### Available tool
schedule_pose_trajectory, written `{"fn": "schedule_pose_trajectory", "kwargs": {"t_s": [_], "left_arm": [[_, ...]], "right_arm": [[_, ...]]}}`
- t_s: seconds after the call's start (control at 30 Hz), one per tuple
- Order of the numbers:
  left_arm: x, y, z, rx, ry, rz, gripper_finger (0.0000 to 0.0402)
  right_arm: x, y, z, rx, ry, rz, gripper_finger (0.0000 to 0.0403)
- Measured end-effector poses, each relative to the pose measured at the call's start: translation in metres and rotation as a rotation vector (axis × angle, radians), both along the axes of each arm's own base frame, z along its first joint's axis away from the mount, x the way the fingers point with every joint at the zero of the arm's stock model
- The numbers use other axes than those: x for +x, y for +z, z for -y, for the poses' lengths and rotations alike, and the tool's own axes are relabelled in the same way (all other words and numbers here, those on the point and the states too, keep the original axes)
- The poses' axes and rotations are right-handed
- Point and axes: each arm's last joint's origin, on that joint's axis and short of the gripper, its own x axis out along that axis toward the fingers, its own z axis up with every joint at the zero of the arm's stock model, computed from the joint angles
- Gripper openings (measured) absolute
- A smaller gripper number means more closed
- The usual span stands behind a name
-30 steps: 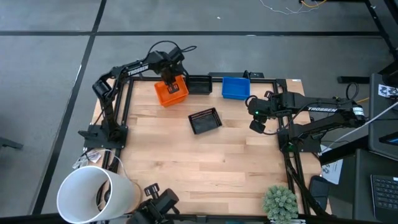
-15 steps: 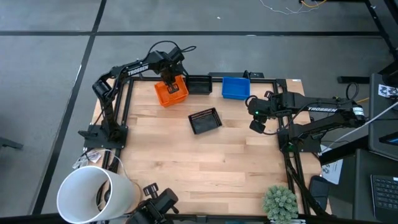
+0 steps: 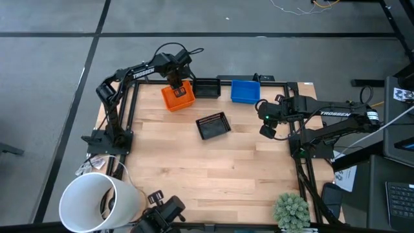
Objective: Stack baskets by color
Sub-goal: Stack the orange basket on top of the other orange baskets
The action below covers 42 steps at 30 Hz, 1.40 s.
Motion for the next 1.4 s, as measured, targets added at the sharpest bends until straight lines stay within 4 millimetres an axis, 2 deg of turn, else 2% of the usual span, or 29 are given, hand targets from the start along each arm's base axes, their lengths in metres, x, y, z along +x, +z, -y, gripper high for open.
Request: {"fn": "schedule_pose_trajectory", "kwargs": {"t_s": [0.2, 0.33, 0.73, 0.9, 1.17, 1.4], "left_arm": [[-0.001, 0.000, -0.001, -0.004, 0.029, 0.008, 0.0055], [0.002, 0.004, 0.006, -0.026, 0.005, 0.023, 0.0055], [-0.002, 0.030, 0.020, 0.083, 0.003, 0.018, 0.0055], [0.001, 0.033, 0.026, 0.137, 0.034, -0.014, 0.0055], [0.017, 0.027, 0.039, 0.254, 0.078, -0.110, 0.0055], [0.031, 0.004, 0.041, 0.339, 0.134, -0.224, 0.0055]], "right_arm": [[0.000, 0.000, 0.000, 0.001, -0.002, 0.001, 0.0116], [0.000, 0.000, 0.000, 0.001, 0.000, 0.000, 0.0116], [0.000, 0.000, 0.000, 0.001, 0.000, 0.000, 0.0116], [0.000, 0.000, 0.000, 0.001, -0.002, 0.000, 0.0116], [0.000, 0.000, 0.000, 0.001, -0.004, 0.001, 0.0116], [0.000, 0.000, 0.000, 0.001, -0.005, 0.002, 0.0116]]}}
